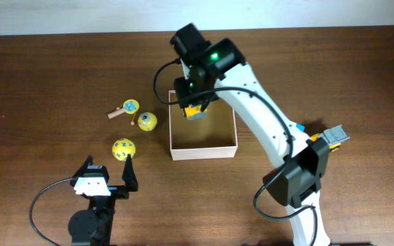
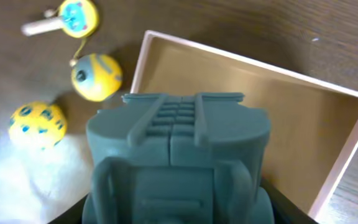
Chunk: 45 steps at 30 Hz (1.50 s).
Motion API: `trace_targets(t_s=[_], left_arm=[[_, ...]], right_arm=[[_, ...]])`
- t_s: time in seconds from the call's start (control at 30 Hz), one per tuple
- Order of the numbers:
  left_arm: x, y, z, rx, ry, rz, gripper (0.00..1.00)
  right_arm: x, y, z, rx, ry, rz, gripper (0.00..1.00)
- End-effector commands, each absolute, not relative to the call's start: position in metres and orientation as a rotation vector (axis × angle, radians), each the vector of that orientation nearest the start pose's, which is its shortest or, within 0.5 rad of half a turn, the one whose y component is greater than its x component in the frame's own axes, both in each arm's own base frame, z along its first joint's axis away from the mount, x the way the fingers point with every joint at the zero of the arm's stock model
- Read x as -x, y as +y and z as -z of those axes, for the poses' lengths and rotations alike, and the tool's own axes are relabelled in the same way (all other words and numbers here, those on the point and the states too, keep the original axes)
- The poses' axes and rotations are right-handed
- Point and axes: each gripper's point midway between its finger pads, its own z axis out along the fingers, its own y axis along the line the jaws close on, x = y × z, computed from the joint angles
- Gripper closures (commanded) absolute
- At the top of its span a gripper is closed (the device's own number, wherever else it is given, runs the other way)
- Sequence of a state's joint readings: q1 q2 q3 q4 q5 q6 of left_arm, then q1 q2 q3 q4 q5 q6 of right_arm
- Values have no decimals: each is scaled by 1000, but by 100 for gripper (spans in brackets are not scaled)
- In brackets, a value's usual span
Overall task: Pack container
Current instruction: 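Carry the truck with the right gripper over the pink box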
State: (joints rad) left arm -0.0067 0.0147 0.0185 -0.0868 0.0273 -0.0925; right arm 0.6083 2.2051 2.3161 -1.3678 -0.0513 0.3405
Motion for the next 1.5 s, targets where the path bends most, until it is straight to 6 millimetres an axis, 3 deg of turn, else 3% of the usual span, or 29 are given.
trace_targets(t_s=[0.0, 0.33, 0.47, 1.0, 1.37, 1.47], left_arm=[[-246, -7, -157, 30, 1652, 89, 1], [-246, -7, -157, 30, 1652, 89, 1], [-246, -7, -157, 30, 1652, 89, 1], [-246, -7, -157, 30, 1652, 89, 1], [-246, -7, -157, 30, 1652, 89, 1], [-246, -7, -157, 30, 1652, 89, 1]], right_arm=[[-401, 279, -152, 220, 2868, -129, 45], [-399, 280, -85, 19, 2921, -127, 45], [-400, 285, -70, 22, 2918, -165, 45], [-408, 312, -76, 48, 2839, -259, 45], [-409, 313, -76, 19, 2837, -266, 45], [-409, 313, -76, 19, 2837, -266, 32]])
